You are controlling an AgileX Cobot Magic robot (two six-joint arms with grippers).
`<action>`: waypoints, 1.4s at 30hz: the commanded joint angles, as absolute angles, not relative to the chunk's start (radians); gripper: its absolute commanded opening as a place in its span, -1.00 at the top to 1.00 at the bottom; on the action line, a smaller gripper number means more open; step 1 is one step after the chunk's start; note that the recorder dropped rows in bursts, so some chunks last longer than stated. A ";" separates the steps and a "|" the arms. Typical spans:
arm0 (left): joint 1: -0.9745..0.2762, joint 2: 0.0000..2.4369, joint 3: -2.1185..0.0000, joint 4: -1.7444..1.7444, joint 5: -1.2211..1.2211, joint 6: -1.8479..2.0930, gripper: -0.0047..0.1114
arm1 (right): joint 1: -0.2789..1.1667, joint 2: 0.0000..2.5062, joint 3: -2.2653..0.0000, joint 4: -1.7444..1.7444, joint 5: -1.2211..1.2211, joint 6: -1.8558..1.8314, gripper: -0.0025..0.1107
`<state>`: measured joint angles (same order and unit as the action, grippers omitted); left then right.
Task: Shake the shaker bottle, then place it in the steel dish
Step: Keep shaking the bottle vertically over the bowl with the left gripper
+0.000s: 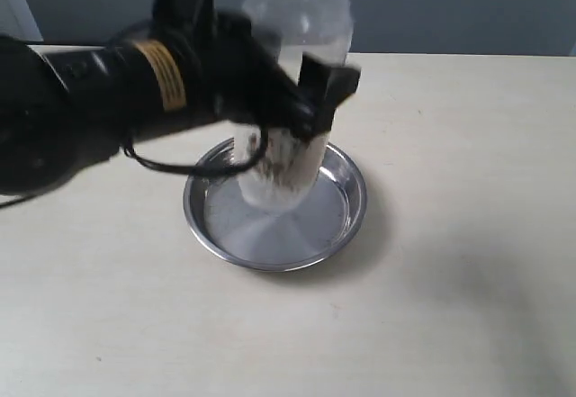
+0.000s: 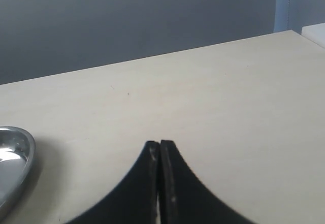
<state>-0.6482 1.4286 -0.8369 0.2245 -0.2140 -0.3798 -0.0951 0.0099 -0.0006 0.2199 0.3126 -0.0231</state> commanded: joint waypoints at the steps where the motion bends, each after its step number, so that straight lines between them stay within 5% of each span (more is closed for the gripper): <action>1: -0.673 1.294 -0.933 0.343 -0.346 -0.350 0.91 | -0.098 0.005 0.000 0.215 0.305 -0.026 0.97; 3: -0.660 1.360 -0.859 0.278 -0.153 -0.330 0.91 | -0.098 0.005 0.000 0.215 0.305 -0.026 0.97; 7: -0.691 1.315 -0.900 0.357 -0.319 -0.357 0.91 | -0.098 0.005 0.000 0.215 0.305 -0.026 0.97; 11: -0.689 1.428 -0.801 0.323 -0.174 -0.338 0.91 | -0.098 0.005 0.000 0.215 0.305 -0.026 0.97; 17: -0.707 1.372 -0.846 0.244 -0.487 -0.331 0.91 | -0.098 0.005 0.000 0.215 0.305 -0.026 0.97; 23: -0.649 1.535 -0.779 0.110 -0.259 -0.280 0.91 | -0.098 0.005 0.000 0.215 0.305 -0.026 0.97; 29: -0.632 1.327 -0.956 0.209 -0.340 -0.254 0.91 | -0.098 0.005 0.000 0.215 0.305 -0.026 0.97; 34: -0.621 1.484 -0.792 0.079 -0.265 -0.303 0.91 | -0.100 0.005 0.000 0.219 0.305 -0.026 0.97; 38: -0.628 1.330 -0.866 0.209 -0.424 -0.293 0.91 | -0.097 0.005 0.000 0.219 0.305 -0.026 0.97; 42: -0.622 1.366 -0.830 0.176 -0.259 -0.270 0.91 | -0.097 0.005 0.000 0.219 0.305 -0.026 0.97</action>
